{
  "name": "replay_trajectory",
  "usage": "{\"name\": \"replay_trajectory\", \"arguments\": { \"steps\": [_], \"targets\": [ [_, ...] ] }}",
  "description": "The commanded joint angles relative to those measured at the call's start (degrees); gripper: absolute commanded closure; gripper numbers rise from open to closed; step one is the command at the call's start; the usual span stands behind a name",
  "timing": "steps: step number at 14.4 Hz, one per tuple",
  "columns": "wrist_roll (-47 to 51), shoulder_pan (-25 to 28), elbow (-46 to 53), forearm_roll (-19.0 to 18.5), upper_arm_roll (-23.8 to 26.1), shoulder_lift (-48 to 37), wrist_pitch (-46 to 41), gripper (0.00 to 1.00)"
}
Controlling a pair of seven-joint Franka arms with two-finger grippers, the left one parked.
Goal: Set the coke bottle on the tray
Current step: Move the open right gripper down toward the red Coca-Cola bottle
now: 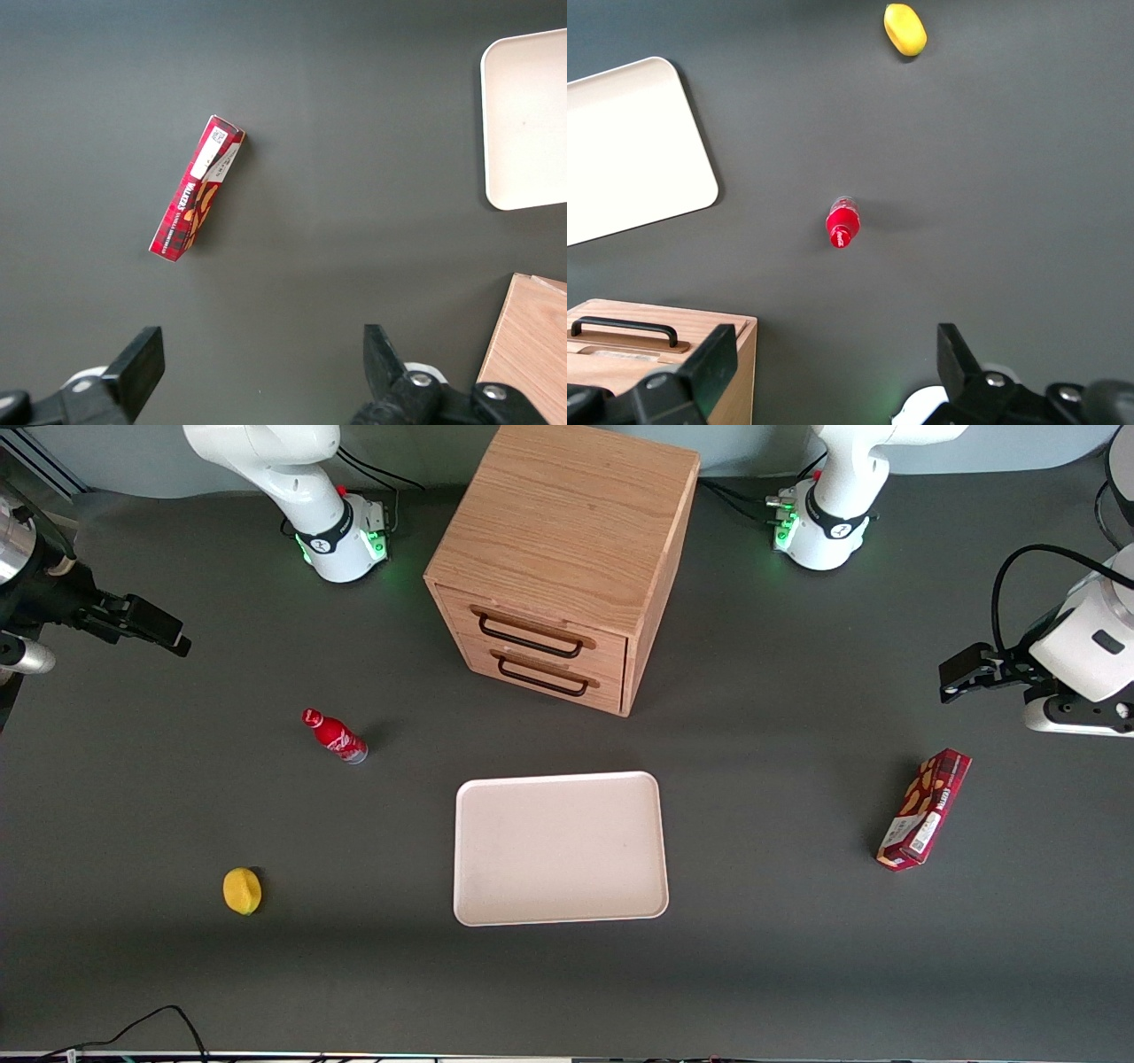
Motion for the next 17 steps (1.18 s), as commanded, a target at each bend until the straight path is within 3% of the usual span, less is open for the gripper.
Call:
{"name": "replay_trajectory", "arguments": {
  "steps": [1, 4, 6, 12, 14, 17],
  "targets": [
    [1.8, 0.4, 2.6, 0.4, -0.4, 1.6, -2.7, 0.00],
    [1.9, 0.4, 0.8, 0.7, -0.4, 1.7, -3.1, 0.00],
    [1.9, 0.7, -5.5, 1.1, 0.1, 1.4, -0.2, 0.00],
    [4.2, 0.8, -37.0, 1.1, 4.1, -2.5, 34.1, 0.00],
    [4.5, 0.9, -42.3, 1.0, 4.3, -0.6, 43.5, 0.00],
    [4.6, 0.8, -45.6, 0.6, 4.3, 0.9, 49.7, 0.00]
  ]
}}
